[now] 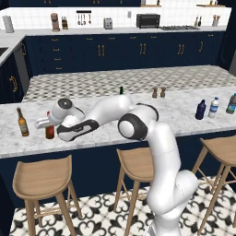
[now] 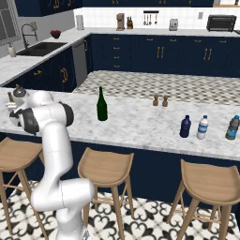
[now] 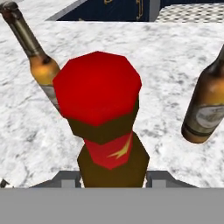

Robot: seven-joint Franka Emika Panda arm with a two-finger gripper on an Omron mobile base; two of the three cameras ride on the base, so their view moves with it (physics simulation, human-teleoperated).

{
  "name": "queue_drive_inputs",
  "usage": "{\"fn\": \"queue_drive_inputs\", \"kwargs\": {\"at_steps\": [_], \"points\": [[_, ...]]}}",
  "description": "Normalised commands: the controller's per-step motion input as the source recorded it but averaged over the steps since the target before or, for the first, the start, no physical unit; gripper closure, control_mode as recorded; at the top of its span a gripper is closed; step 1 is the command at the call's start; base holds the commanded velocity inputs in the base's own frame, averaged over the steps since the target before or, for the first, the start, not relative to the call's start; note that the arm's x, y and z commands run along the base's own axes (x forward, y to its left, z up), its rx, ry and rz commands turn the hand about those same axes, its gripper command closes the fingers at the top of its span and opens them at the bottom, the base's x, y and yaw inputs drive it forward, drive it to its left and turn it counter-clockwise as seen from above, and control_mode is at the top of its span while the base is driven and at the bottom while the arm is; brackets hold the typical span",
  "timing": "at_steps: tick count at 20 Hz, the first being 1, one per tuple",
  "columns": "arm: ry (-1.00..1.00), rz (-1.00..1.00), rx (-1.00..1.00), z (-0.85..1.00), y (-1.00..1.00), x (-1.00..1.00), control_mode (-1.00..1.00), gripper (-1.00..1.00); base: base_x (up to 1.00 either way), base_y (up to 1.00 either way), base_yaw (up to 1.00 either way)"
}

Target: Move the plastic bottles in the middle to the plastics group, and the glass bottles in the middle to the glass group.

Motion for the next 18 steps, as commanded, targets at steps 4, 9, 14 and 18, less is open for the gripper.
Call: {"fn": "queue_drive_inputs", "kwargs": {"at_steps": [4,9,14,18], "points": [[0.0,0.0,-0.02,0.0,0.18,0.29,-1.0,1.0,0.0,0.0,0.0],[0.0,0.0,-0.03,0.0,0.16,0.17,-1.0,1.0,0.0,0.0,0.0],[0.0,0.0,-0.03,-0.07,0.09,0.05,-1.0,1.0,0.0,0.0,0.0],[0.01,0.0,-0.04,-0.32,0.08,0.0,-1.0,1.0,0.0,0.0,0.0]]}}
